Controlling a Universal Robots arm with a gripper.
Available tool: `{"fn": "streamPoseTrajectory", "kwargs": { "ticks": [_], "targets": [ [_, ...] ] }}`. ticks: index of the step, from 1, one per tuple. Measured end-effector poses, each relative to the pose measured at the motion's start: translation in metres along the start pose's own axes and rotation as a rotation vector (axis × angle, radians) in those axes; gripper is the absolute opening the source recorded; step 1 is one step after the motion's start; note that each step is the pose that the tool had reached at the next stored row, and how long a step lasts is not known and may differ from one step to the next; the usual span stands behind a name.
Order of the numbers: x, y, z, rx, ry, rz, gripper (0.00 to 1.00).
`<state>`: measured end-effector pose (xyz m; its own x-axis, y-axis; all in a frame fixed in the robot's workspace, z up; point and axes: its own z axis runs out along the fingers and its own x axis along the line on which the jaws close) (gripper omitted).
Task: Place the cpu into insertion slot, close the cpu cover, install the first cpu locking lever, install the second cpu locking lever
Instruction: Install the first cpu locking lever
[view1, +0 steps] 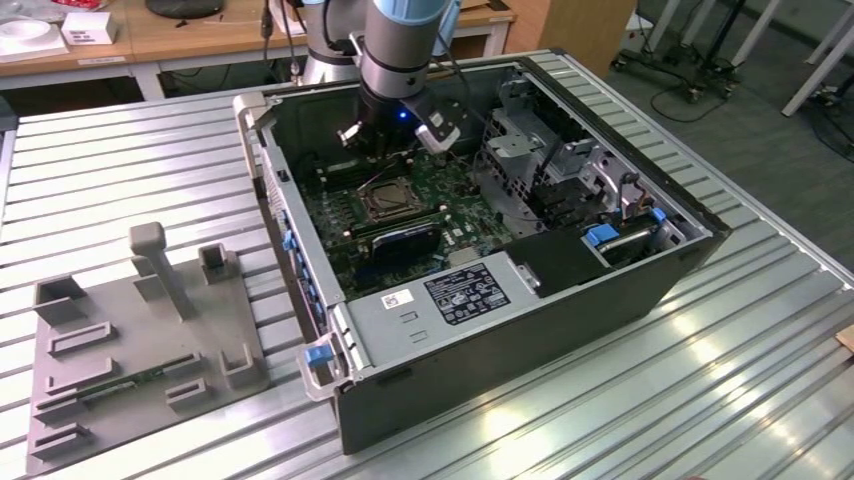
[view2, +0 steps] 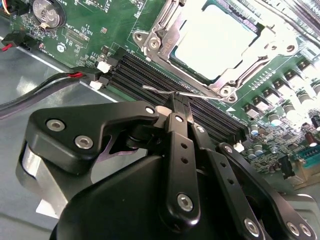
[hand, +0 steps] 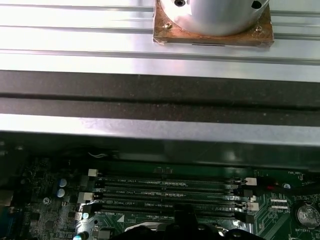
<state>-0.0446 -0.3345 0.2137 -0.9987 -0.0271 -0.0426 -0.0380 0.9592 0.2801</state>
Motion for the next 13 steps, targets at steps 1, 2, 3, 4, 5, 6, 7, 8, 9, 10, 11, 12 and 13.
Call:
{"fn": "streamPoseTrajectory", "kwargs": {
  "ticks": [1, 2, 3, 4, 5, 6, 7, 8, 9, 10, 11, 12, 13],
  "targets": [
    [-0.0001, 0.0001, 0.0002, -0.0001, 0.0, 0.0, 0.11],
    [-0.0002, 0.0003, 0.0004, 0.0, 0.0, 0.0, 0.11],
    [-0.0004, 0.0003, 0.0006, 0.0, 0.0001, 0.0, 0.11],
    [-0.0004, 0.0003, 0.0007, 0.0002, 0.0001, 0.0, 0.11],
    [-0.0005, 0.0003, 0.0009, 0.0003, 0.0002, 0.0, 0.11],
    [-0.0005, 0.0002, 0.0012, 0.0, 0.0, 0.0, 0.11],
    [-0.0006, 0.0001, 0.0018, -0.0001, 0.0, 0.0, 0.11],
    [-0.0007, -0.0001, 0.0022, -0.0001, 0.0, 0.0, 0.11],
    [-0.0008, -0.0002, 0.0028, 0.0, 0.0001, 0.0, 0.11],
    [-0.0009, -0.0004, 0.0033, 0.0001, 0.0001, 0.0, 0.11],
    [-0.001, -0.0006, 0.004, 0.0, 0.0001, 0.0, 0.11],
    [-0.001, -0.0008, 0.0045, 0.0, 0.0, 0.0, 0.11],
    [-0.0011, -0.0009, 0.005, 0.0, 0.0, 0.0, 0.11]
  ]
}}
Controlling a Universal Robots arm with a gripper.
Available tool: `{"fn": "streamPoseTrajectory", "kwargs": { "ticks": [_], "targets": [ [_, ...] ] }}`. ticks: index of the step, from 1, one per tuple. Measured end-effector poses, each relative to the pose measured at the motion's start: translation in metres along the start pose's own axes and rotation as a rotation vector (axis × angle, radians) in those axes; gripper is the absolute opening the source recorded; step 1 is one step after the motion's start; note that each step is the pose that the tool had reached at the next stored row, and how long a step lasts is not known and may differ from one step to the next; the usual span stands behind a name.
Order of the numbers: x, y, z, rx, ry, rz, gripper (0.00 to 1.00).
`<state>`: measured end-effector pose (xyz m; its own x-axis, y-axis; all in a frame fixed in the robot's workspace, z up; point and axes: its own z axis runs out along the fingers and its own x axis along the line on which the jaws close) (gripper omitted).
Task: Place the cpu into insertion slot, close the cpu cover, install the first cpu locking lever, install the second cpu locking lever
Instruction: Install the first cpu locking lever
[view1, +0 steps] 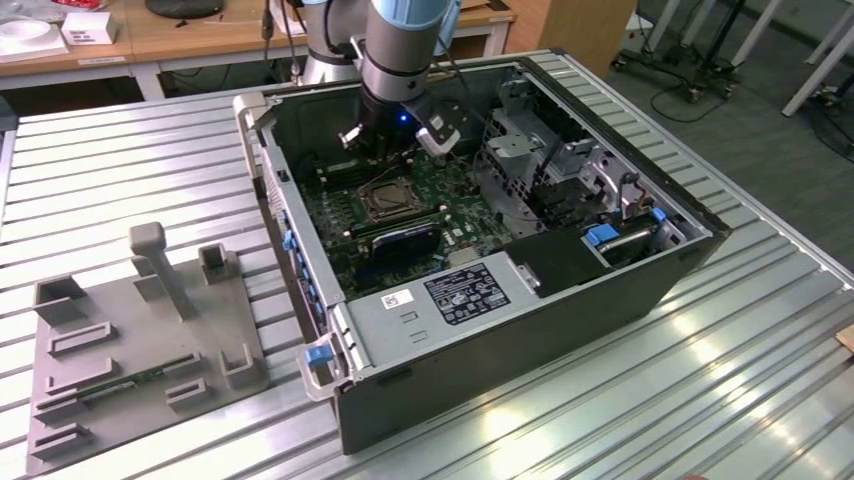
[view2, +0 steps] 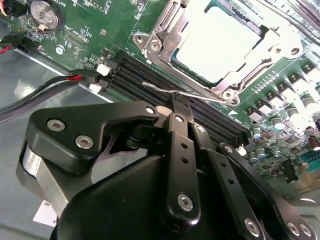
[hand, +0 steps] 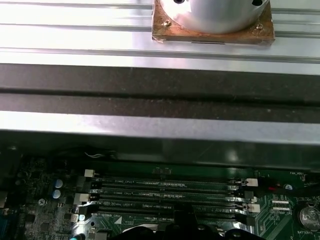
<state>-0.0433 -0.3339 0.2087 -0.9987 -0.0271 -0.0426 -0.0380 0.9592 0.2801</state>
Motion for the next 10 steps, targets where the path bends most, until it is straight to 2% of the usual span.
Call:
{"fn": "streamPoseTrajectory", "kwargs": {
  "ticks": [10],
  "targets": [
    [-0.0013, -0.0014, 0.0045, 0.0001, 0.0, 0.0, 0.11]
  ]
}}
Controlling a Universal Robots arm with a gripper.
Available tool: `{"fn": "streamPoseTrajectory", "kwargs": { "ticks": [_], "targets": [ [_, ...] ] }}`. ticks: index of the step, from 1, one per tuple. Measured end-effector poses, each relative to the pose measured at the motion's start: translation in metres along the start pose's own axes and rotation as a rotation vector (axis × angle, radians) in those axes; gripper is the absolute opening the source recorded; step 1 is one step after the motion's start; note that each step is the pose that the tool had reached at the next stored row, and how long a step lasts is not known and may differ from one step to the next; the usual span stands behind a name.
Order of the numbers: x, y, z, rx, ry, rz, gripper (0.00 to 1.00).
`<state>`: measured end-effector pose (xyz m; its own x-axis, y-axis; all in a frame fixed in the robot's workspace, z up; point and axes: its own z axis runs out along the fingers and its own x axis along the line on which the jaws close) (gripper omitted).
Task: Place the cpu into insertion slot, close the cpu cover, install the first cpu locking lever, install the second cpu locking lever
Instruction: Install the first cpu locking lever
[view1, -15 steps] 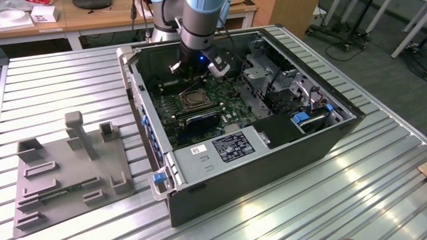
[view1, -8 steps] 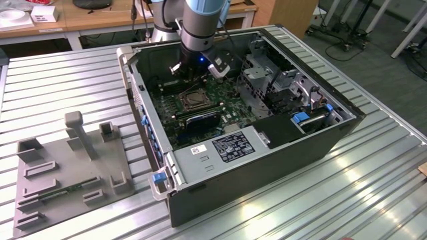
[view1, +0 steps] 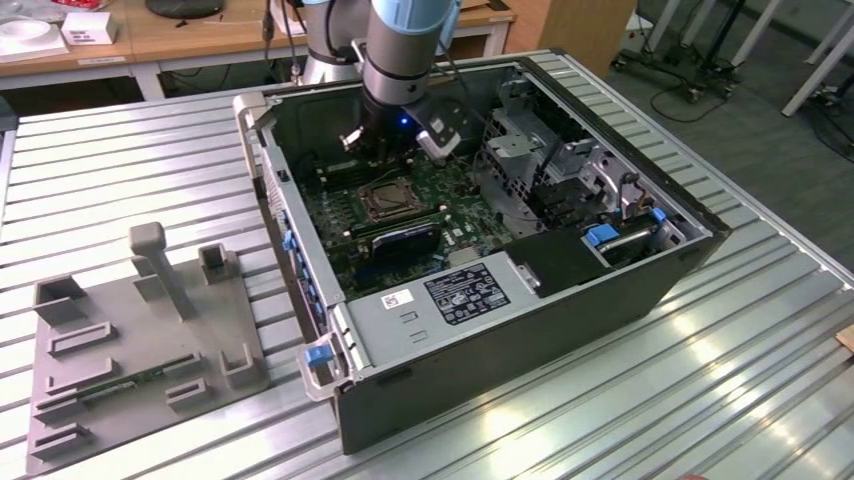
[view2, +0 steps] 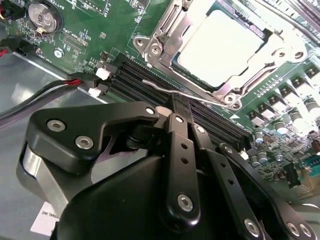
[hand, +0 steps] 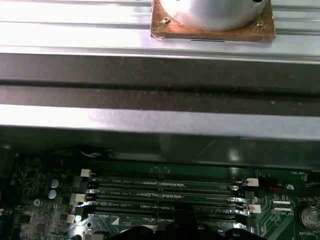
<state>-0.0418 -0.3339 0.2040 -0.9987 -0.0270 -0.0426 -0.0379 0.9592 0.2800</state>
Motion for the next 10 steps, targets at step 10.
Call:
{"fn": "streamPoseTrajectory", "kwargs": {
  "ticks": [10],
  "targets": [
    [-0.0011, -0.0007, 0.0023, 0.0, -0.0001, 0.0, 0.11]
  ]
}}
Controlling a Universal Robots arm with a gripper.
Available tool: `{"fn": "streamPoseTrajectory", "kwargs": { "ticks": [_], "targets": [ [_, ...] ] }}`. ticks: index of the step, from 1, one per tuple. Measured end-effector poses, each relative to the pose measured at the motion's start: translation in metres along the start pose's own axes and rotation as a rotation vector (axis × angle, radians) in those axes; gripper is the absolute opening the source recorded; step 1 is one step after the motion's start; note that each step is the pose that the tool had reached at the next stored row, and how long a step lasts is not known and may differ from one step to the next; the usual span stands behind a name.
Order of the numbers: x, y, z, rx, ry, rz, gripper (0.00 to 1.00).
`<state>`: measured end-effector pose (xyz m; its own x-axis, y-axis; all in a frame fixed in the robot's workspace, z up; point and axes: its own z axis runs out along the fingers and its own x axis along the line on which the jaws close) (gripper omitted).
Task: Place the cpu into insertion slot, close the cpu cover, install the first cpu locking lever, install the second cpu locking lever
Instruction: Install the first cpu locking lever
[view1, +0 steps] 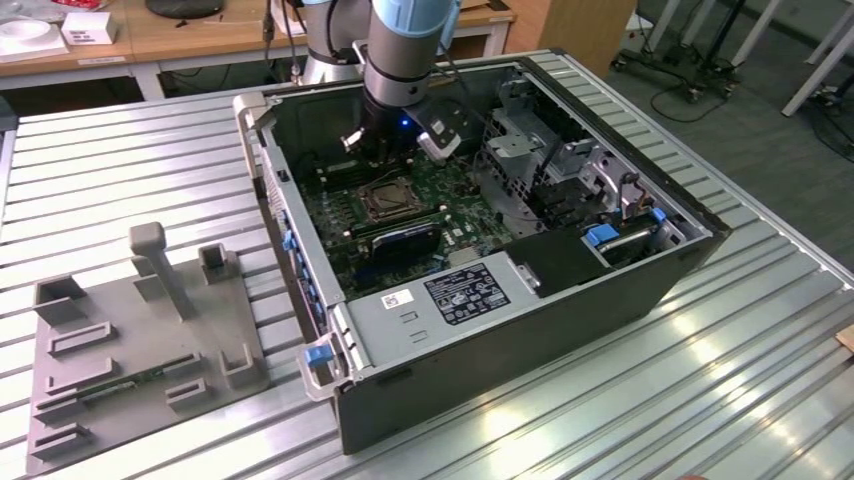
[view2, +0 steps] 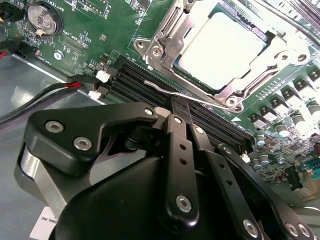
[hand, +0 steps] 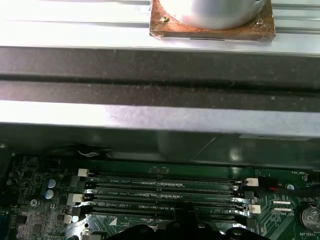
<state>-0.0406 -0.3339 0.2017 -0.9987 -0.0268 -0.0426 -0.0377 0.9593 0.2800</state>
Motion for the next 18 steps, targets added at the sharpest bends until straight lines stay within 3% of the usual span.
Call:
{"fn": "streamPoseTrajectory", "kwargs": {
  "ticks": [5, 10, 15, 18],
  "targets": [
    [0.0004, 0.0, 0.0003, -0.0012, -0.0004, 0.0, 0.11],
    [0.0027, 0.0002, 0.0005, -0.0173, -0.003, 0.0, 0.11],
    [0.0033, 0.0003, 0.0004, -0.0174, -0.003, 0.0, 0.11],
    [0.0037, 0.0003, 0.0004, -0.0276, -0.0048, 0.0, 0.11]
  ]
}}
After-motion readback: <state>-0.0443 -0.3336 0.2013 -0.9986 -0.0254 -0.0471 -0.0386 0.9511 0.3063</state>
